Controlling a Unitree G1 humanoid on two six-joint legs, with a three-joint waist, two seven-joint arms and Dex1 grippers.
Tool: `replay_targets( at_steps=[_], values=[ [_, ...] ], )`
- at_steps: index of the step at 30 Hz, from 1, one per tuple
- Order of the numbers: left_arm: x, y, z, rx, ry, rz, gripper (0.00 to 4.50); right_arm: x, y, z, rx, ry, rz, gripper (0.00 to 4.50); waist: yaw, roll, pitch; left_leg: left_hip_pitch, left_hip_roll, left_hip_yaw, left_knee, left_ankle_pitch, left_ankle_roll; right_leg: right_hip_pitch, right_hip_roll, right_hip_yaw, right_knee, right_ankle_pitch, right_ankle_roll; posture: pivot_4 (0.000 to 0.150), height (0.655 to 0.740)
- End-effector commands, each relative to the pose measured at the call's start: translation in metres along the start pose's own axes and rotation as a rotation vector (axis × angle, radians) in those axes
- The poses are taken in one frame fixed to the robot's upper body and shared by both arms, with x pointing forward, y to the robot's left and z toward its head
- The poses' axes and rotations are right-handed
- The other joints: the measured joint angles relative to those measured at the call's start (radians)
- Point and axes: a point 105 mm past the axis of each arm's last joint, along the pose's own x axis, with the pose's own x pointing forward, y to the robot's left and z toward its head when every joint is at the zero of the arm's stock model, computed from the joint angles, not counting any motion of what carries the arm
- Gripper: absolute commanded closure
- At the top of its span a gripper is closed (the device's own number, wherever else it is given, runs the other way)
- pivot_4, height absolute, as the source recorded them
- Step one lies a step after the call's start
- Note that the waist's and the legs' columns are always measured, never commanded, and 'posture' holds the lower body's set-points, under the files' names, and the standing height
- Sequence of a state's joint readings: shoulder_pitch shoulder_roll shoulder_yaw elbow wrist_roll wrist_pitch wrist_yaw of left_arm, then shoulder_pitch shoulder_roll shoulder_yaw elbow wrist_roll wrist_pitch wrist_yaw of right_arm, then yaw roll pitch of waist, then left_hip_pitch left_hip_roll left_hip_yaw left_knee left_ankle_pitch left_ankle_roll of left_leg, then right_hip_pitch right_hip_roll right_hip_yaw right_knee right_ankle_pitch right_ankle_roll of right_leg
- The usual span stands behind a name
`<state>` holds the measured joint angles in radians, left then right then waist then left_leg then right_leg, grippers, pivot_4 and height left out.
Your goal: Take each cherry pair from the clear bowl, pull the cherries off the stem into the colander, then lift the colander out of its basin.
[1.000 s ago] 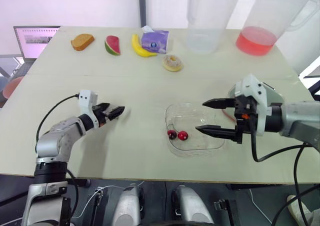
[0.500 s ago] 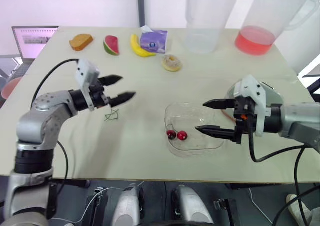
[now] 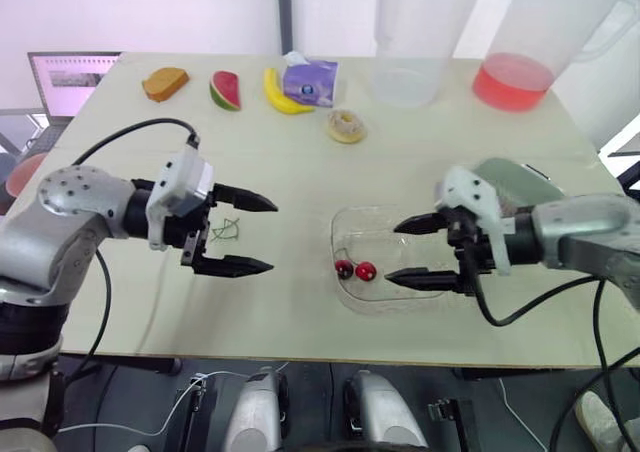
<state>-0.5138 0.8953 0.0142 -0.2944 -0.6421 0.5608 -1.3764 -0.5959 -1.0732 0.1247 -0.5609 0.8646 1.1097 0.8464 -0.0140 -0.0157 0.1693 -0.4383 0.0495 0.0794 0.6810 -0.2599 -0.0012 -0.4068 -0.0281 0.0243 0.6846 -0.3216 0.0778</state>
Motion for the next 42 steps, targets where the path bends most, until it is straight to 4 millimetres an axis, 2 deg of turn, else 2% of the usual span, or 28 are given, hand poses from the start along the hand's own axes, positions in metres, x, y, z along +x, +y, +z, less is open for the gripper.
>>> replay_targets(
  at_steps=[1,7,18,31,34,41,42],
  values=[
    [0.003,0.002,0.010,0.056,-0.019,-0.005,0.02,0.011,-0.007,0.003,-0.029,0.051,-0.003,0.00,-0.001,0.000,0.000,0.000,0.000,0.000,0.000,0.000,0.000,0.000,0.000,0.000,0.000,0.000,0.000,0.150,0.7400],
    [0.009,0.004,0.013,0.065,-0.041,0.002,0.02,0.034,-0.014,-0.001,-0.072,0.210,0.020,0.00,0.000,0.000,0.000,-0.002,0.000,0.000,0.001,0.000,0.000,-0.003,0.000,0.000,0.001,0.000,0.000,0.150,0.7400],
    [0.010,0.004,0.012,0.061,-0.035,0.003,0.02,0.052,-0.009,0.009,-0.232,0.357,0.055,0.00,-0.001,0.000,0.000,-0.003,0.000,0.000,0.001,0.000,0.000,-0.004,0.000,0.000,0.002,0.000,0.000,0.150,0.7400],
    [0.011,0.004,0.013,0.056,-0.035,0.009,0.02,0.064,-0.013,-0.002,-0.284,0.454,0.033,0.00,-0.001,0.000,0.000,-0.004,0.000,0.000,0.002,0.000,0.000,-0.004,0.000,0.000,0.002,0.000,0.000,0.150,0.7400],
    [0.012,0.004,0.013,0.055,-0.036,0.012,0.00,0.066,-0.012,-0.003,-0.283,0.457,0.035,0.88,-0.001,0.000,0.000,-0.003,0.000,0.000,0.002,0.000,0.000,-0.004,0.000,0.000,0.003,0.000,0.000,0.150,0.7400],
    [0.012,0.005,0.014,0.055,-0.039,0.015,0.00,0.067,-0.012,-0.005,-0.285,0.463,0.034,4.47,-0.001,0.000,0.000,-0.004,0.000,0.000,0.002,0.000,0.000,-0.004,0.000,0.000,0.003,0.000,0.000,0.150,0.7400],
    [0.013,0.005,0.014,0.055,-0.039,0.015,0.00,0.067,-0.012,-0.005,-0.286,0.463,0.034,4.47,-0.001,0.000,0.000,-0.004,0.000,0.000,0.002,0.000,0.000,-0.004,0.000,0.000,0.003,0.000,0.000,0.150,0.7400]
  ],
)
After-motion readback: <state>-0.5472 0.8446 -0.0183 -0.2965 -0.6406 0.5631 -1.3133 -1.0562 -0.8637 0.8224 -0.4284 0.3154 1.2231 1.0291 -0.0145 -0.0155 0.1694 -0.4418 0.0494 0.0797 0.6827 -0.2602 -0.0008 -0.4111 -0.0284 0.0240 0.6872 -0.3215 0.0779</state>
